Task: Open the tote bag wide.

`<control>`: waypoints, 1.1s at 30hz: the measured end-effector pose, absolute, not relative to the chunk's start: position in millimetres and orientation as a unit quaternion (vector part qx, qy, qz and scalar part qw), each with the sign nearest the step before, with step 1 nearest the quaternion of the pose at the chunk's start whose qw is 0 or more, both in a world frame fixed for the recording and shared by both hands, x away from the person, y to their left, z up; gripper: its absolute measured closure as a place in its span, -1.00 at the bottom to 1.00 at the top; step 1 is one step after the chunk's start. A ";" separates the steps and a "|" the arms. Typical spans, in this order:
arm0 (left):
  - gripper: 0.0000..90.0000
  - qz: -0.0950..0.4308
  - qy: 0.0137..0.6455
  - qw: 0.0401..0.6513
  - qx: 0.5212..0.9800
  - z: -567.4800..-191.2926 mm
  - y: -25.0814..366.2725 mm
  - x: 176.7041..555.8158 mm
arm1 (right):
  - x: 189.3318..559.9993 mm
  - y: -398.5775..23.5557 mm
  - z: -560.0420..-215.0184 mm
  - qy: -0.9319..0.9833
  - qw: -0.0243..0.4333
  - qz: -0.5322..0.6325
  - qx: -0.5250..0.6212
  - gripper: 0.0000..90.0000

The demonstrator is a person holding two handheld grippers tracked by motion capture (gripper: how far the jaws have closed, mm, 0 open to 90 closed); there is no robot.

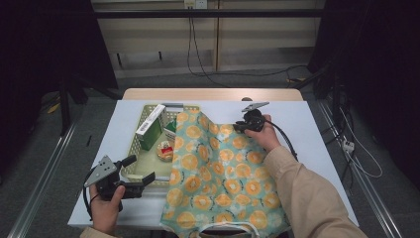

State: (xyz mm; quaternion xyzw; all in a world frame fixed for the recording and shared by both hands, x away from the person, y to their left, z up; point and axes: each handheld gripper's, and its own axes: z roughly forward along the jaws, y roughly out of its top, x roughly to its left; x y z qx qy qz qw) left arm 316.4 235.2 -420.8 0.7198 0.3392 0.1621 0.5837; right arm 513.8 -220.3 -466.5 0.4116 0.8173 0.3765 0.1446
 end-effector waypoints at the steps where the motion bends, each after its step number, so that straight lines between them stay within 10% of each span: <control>1: -0.92 0.163 0.337 0.582 0.722 -420.7 235.5 316.6 | 513.2 -220.9 -466.6 0.818 0.138 0.380 0.410 0.99; 26: -0.92 0.166 0.337 0.579 0.723 -419.2 233.8 316.0 | 552.2 -335.0 -455.7 0.725 0.226 0.343 0.553 0.98; 29: -0.92 0.163 0.336 0.578 0.725 -419.3 232.8 315.9 | 546.6 -340.4 -453.4 0.731 0.228 0.342 0.544 0.21; 33: -0.92 0.164 0.335 0.582 0.723 -418.6 232.9 315.7 | 529.6 -332.3 -445.2 0.747 0.228 0.357 0.512 -0.18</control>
